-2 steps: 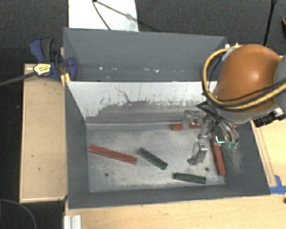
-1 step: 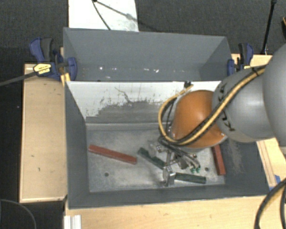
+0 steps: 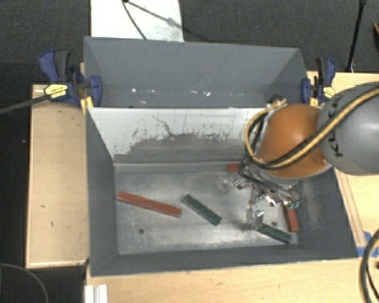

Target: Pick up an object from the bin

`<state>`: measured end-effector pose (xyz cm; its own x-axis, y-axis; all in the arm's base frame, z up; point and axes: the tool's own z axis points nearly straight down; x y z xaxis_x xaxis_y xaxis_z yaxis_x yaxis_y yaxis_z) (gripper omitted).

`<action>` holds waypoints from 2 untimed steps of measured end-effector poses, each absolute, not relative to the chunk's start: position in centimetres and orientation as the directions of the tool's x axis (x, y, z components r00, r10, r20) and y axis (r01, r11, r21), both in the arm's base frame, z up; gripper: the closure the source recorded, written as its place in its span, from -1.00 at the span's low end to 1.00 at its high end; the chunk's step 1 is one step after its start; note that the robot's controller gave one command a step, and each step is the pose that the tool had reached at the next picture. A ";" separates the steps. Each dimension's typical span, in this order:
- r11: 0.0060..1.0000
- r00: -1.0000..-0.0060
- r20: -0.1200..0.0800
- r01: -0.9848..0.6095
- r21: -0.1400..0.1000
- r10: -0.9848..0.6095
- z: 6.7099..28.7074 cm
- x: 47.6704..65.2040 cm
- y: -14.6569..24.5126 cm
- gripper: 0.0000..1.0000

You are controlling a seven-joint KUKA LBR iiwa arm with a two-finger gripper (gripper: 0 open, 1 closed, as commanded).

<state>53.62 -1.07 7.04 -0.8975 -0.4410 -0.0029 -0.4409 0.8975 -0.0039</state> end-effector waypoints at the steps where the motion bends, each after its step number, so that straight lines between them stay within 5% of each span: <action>1: 0.959 -0.959 0.000 -0.282 0.003 -0.282 7.0 52.4 5.8 -1.00; 2: 0.961 -0.961 -0.001 -0.277 0.001 -0.277 7.1 52.5 5.5 1.00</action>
Offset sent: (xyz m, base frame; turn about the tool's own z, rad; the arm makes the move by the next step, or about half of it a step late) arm -0.0121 0.0651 -0.0004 0.1747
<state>52.46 5.48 7.05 -0.9609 -0.2768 -0.0005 -0.2768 0.9609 0.0010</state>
